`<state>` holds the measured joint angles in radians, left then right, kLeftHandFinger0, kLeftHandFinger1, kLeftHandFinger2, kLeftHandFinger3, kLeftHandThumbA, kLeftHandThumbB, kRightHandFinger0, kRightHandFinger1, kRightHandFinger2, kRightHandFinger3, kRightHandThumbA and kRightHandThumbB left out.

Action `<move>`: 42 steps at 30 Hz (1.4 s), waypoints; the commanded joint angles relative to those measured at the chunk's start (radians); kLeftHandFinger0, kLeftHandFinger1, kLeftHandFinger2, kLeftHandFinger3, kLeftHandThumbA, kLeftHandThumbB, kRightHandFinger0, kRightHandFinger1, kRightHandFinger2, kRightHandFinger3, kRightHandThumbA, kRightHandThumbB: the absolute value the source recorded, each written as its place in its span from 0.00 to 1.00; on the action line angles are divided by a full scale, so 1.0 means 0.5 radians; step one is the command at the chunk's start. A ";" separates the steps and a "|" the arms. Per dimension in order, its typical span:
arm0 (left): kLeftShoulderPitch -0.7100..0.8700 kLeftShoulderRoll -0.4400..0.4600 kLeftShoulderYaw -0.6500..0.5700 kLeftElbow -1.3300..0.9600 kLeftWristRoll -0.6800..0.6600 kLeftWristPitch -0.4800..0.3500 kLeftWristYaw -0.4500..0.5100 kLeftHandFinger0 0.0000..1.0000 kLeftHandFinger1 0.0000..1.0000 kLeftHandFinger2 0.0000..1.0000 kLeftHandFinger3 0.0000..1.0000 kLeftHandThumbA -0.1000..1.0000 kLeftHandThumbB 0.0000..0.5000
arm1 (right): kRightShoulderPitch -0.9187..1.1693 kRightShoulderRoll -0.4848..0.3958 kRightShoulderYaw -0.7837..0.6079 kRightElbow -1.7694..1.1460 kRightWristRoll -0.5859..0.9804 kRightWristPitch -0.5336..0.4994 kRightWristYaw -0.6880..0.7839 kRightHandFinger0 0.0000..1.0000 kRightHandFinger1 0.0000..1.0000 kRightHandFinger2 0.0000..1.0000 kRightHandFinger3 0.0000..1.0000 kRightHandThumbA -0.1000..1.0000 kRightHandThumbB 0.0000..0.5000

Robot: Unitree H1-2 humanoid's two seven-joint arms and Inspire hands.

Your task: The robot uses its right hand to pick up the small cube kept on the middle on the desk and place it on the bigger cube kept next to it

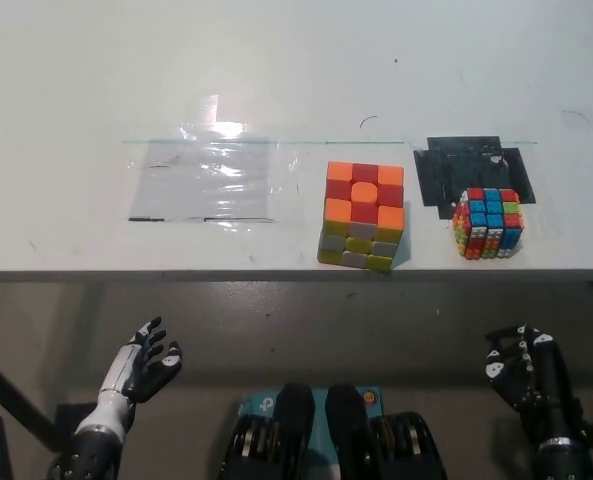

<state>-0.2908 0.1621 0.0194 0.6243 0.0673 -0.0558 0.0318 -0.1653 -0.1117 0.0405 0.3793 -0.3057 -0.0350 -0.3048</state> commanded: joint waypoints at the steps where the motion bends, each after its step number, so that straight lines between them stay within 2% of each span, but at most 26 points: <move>1: -0.012 0.015 0.015 -0.028 0.004 -0.074 0.028 1.00 1.00 1.00 1.00 0.43 0.51 | 0.071 0.006 -0.026 -0.222 0.086 -0.077 0.068 0.13 0.18 0.27 0.46 0.27 0.25; 3: -0.009 0.017 0.021 -0.023 -0.005 -0.075 0.021 1.00 1.00 1.00 1.00 0.43 0.54 | 0.110 0.011 -0.021 -0.314 0.103 -0.056 0.100 0.10 0.17 0.25 0.44 0.29 0.25; 7: 0.009 0.011 0.024 -0.026 -0.007 -0.074 0.022 1.00 1.00 1.00 1.00 0.41 0.52 | 0.210 0.015 -0.005 -0.578 0.148 0.024 0.198 0.04 0.13 0.22 0.45 0.30 0.28; 11: 0.016 0.009 0.020 -0.014 -0.008 -0.087 0.018 1.00 1.00 1.00 1.00 0.41 0.53 | 0.276 0.023 0.049 -0.794 0.141 0.097 0.281 0.05 0.15 0.28 0.47 0.31 0.28; 15: 0.011 0.005 0.025 -0.007 -0.007 -0.086 0.030 1.00 1.00 1.00 1.00 0.41 0.57 | 0.273 0.040 0.075 -0.937 0.165 0.143 0.336 0.04 0.15 0.27 0.49 0.29 0.24; 18: 0.009 0.009 0.021 -0.031 -0.005 -0.060 0.020 1.00 1.00 1.00 1.00 0.41 0.54 | 0.244 0.042 0.088 -1.088 0.194 0.163 0.384 0.10 0.17 0.29 0.50 0.29 0.26; 20: 0.005 0.012 0.015 -0.003 0.003 -0.090 0.023 1.00 1.00 1.00 1.00 0.42 0.55 | 0.235 0.037 0.072 -1.173 0.240 0.205 0.420 0.11 0.17 0.29 0.48 0.30 0.29; 22: 0.003 0.015 0.012 0.000 0.007 -0.091 0.021 1.00 1.00 1.00 1.00 0.43 0.54 | 0.223 0.022 0.072 -1.241 0.213 0.257 0.443 0.11 0.18 0.29 0.48 0.31 0.28; 23: -0.003 0.020 0.010 0.011 0.012 -0.113 0.024 1.00 1.00 1.00 1.00 0.43 0.55 | 0.203 -0.009 0.079 -1.279 0.166 0.256 0.459 0.09 0.16 0.28 0.49 0.32 0.25; 24: -0.006 0.020 0.011 0.019 0.010 -0.111 0.023 1.00 1.00 1.00 1.00 0.43 0.55 | 0.162 -0.055 0.071 -1.372 0.130 0.286 0.487 0.02 0.11 0.26 0.50 0.32 0.26; 28: -0.013 0.014 0.023 0.032 -0.007 -0.109 0.020 1.00 1.00 1.00 1.00 0.42 0.57 | 0.088 -0.145 0.060 -1.487 0.134 0.325 0.563 0.11 0.16 0.28 0.53 0.31 0.22; 29: -0.009 0.014 0.020 0.025 -0.002 -0.111 0.022 1.00 1.00 1.00 1.00 0.41 0.55 | 0.035 -0.199 0.054 -1.577 0.095 0.392 0.599 0.14 0.18 0.31 0.56 0.35 0.23; 31: -0.007 0.016 0.012 0.015 0.012 -0.101 0.026 1.00 1.00 1.00 1.00 0.42 0.54 | -0.016 -0.260 0.053 -1.630 0.070 0.368 0.620 0.13 0.19 0.35 0.59 0.34 0.20; 32: -0.007 0.017 0.011 0.015 0.013 -0.100 0.026 1.00 1.00 1.00 1.00 0.42 0.53 | -0.032 -0.277 0.053 -1.646 0.054 0.369 0.624 0.18 0.24 0.38 0.61 0.34 0.22; 33: -0.008 0.015 0.016 0.019 0.003 -0.102 0.022 1.00 1.00 1.00 1.00 0.42 0.54 | -0.070 -0.310 0.049 -1.682 0.050 0.382 0.643 0.28 0.35 0.47 0.65 0.35 0.25; 34: -0.008 0.015 0.017 0.019 0.003 -0.102 0.022 1.00 1.00 1.00 1.00 0.42 0.54 | -0.073 -0.313 0.049 -1.686 0.052 0.387 0.646 0.29 0.35 0.47 0.65 0.36 0.25; 35: -0.006 0.010 0.025 0.011 -0.011 -0.098 0.017 1.00 1.00 1.00 1.00 0.41 0.55 | -0.115 -0.359 0.063 -1.732 0.007 0.467 0.694 0.50 0.62 0.72 0.86 0.48 0.45; 36: -0.005 0.013 0.015 0.008 0.008 -0.096 0.026 1.00 1.00 1.00 1.00 0.42 0.55 | -0.141 -0.409 0.089 -1.767 -0.054 0.529 0.749 0.66 0.87 0.91 1.00 0.53 0.49; 37: -0.002 0.012 0.017 -0.006 0.003 -0.076 0.021 1.00 1.00 1.00 1.00 0.42 0.56 | -0.176 -0.476 0.124 -1.763 -0.106 0.516 0.810 0.93 1.00 1.00 1.00 0.60 0.58; 38: 0.003 0.013 0.018 -0.011 0.002 -0.073 0.020 1.00 1.00 1.00 1.00 0.42 0.56 | -0.180 -0.485 0.132 -1.765 -0.112 0.520 0.818 0.99 1.00 1.00 1.00 0.60 0.61; 41: 0.008 0.020 0.013 -0.006 0.006 -0.093 0.014 1.00 1.00 1.00 1.00 0.43 0.55 | -0.213 -0.527 0.160 -1.750 -0.090 0.515 0.857 1.00 1.00 1.00 1.00 0.63 0.67; 42: 0.009 0.019 0.014 -0.010 0.002 -0.093 0.010 1.00 1.00 1.00 1.00 0.43 0.54 | -0.248 -0.556 0.184 -1.712 -0.114 0.484 0.879 1.00 1.00 1.00 1.00 0.71 0.73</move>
<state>-0.2732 0.1615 0.0205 0.6470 0.0697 -0.0718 0.0316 -0.2411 -0.3526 0.1085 -0.4629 -0.3104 0.1957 0.0594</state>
